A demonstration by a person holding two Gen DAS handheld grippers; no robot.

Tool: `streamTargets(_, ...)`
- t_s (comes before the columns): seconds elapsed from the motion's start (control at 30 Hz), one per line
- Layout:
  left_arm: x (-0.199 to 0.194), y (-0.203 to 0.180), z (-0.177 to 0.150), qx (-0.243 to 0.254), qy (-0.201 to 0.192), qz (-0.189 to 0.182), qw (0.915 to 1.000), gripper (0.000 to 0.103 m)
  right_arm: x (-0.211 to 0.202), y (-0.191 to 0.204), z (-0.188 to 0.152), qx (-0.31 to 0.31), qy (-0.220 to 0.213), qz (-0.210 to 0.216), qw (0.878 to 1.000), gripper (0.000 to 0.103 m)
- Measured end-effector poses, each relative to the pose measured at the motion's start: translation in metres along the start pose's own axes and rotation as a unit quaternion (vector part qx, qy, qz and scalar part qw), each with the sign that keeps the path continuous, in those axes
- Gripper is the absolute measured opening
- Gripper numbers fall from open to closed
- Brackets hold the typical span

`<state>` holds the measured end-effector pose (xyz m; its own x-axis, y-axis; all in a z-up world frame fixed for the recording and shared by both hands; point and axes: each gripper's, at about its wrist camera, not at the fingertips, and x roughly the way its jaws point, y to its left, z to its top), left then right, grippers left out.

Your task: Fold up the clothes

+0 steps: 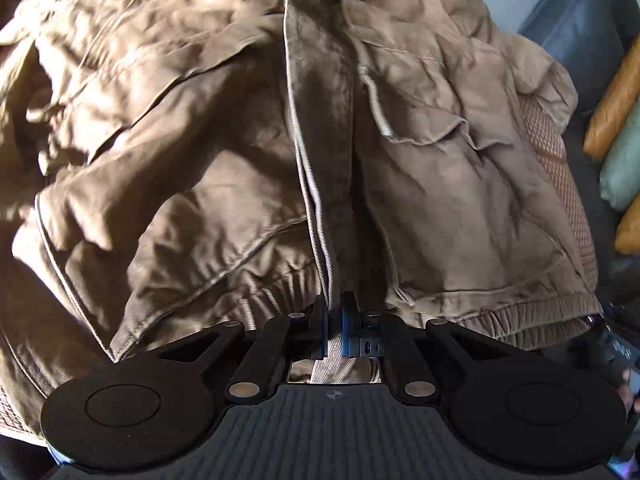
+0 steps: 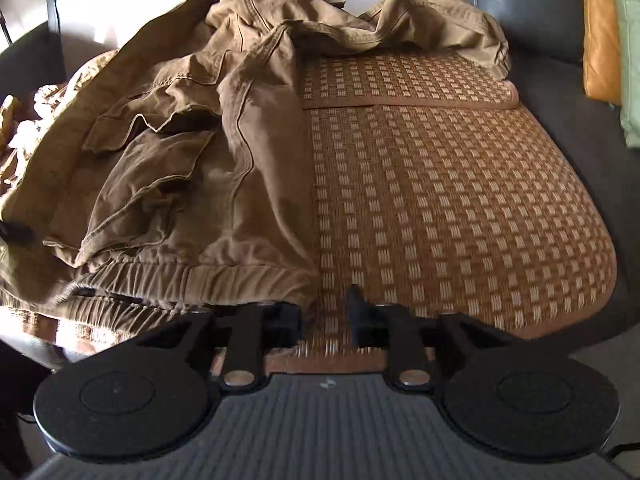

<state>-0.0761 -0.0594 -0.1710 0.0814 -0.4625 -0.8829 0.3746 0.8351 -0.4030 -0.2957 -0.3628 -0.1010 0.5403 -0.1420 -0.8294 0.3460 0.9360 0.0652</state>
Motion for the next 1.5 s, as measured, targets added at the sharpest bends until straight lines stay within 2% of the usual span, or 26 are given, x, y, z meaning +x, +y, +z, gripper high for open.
streamTargets(0.07,-0.006,0.011,0.005,-0.016,-0.004,-0.015,0.9998,0.002,-0.020,0.010,0.003,-0.024,-0.018,0.014,0.999,0.045)
streamTargets(0.13,-0.013,0.022,0.010,-0.032,-0.009,-0.029,0.9990,0.003,-0.038,0.023,0.003,-0.071,-0.033,0.010,0.997,0.053)
streamTargets(0.23,-0.018,0.022,0.012,-0.030,-0.018,-0.034,0.9988,0.003,-0.050,0.038,0.001,-0.154,-0.058,-0.007,0.986,0.054)
streamTargets(0.3,-0.021,0.016,0.011,-0.028,-0.021,-0.035,0.9988,0.003,-0.048,0.056,0.002,-0.214,-0.067,-0.003,0.974,0.054)
streamTargets(0.37,-0.024,0.013,0.012,-0.029,-0.024,-0.038,0.9986,0.004,-0.036,0.083,-0.001,-0.293,-0.061,0.006,0.954,0.051)
streamTargets(0.43,-0.025,0.012,0.012,-0.032,-0.026,-0.038,0.9984,0.004,-0.019,0.106,-0.008,-0.377,-0.040,0.007,0.925,0.051)
streamTargets(0.47,-0.026,0.012,0.013,-0.033,-0.027,-0.038,0.9984,0.004,-0.010,0.115,-0.011,-0.415,-0.029,0.002,0.909,0.050)
streamTargets(0.53,-0.027,0.010,0.013,-0.036,-0.029,-0.038,0.9982,0.004,0.006,0.124,-0.016,-0.465,-0.020,-0.023,0.885,0.047)
streamTargets(0.57,-0.028,0.010,0.013,-0.037,-0.029,-0.038,0.9981,0.004,0.013,0.126,-0.015,-0.476,-0.016,-0.031,0.879,0.046)
streamTargets(0.63,-0.029,0.009,0.014,-0.040,-0.031,-0.039,0.9980,0.004,0.023,0.128,-0.012,-0.482,-0.005,-0.027,0.876,0.047)
streamTargets(0.7,-0.030,0.008,0.014,-0.039,-0.032,-0.037,0.9980,0.004,0.028,0.130,-0.013,-0.497,0.003,-0.027,0.868,0.046)
streamTargets(0.83,-0.032,0.006,0.014,-0.038,-0.033,-0.034,0.9982,0.004,0.018,0.131,-0.021,-0.524,-0.009,-0.020,0.851,0.045)
streamTargets(0.9,-0.033,0.006,0.016,-0.041,-0.032,-0.032,0.9981,0.004,0.023,0.130,-0.023,-0.531,-0.011,-0.036,0.847,0.045)
streamTargets(0.97,-0.034,0.006,0.016,-0.044,-0.034,-0.031,0.9980,0.004,0.034,0.131,-0.021,-0.531,-0.010,-0.036,0.846,0.045)
streamTargets(1.0,-0.035,0.007,0.016,-0.043,-0.035,-0.031,0.9980,0.004,0.036,0.132,-0.019,-0.530,-0.014,-0.038,0.847,0.037)
streamTargets(1.03,-0.036,0.007,0.016,-0.045,-0.035,-0.032,0.9979,0.004,0.037,0.133,-0.017,-0.528,-0.020,-0.041,0.848,0.034)
streamTargets(1.13,-0.035,0.004,0.017,-0.043,-0.032,-0.043,0.9976,0.004,0.018,0.126,-0.003,-0.492,-0.059,-0.055,0.867,0.024)
streamTargets(1.23,-0.031,-0.010,0.018,-0.027,-0.026,-0.070,0.9969,0.005,-0.016,0.110,0.005,-0.446,-0.105,-0.084,0.885,0.023)
streamTargets(1.3,-0.029,-0.013,0.015,-0.014,-0.023,-0.075,0.9968,0.006,-0.030,0.097,0.005,-0.417,-0.112,-0.102,0.896,0.023)
streamTargets(1.33,-0.029,-0.012,0.012,-0.006,-0.021,-0.071,0.9972,0.006,-0.028,0.090,0.004,-0.404,-0.106,-0.108,0.902,0.023)
streamTargets(1.4,-0.029,-0.010,0.005,0.009,-0.018,-0.063,0.9978,0.006,-0.007,0.077,-0.002,-0.386,-0.064,-0.110,0.914,0.023)
streamTargets(1.43,-0.029,-0.009,0.002,0.016,-0.016,-0.060,0.9980,0.012,0.010,0.072,-0.008,-0.385,-0.035,-0.107,0.916,0.024)
streamTargets(1.47,-0.029,-0.008,-0.001,0.024,-0.015,-0.056,0.9981,0.028,0.028,0.068,-0.015,-0.390,-0.006,-0.103,0.915,0.025)
streamTargets(1.5,-0.029,-0.007,-0.004,0.031,-0.013,-0.052,0.9981,0.030,0.042,0.067,-0.021,-0.395,0.014,-0.097,0.913,0.028)
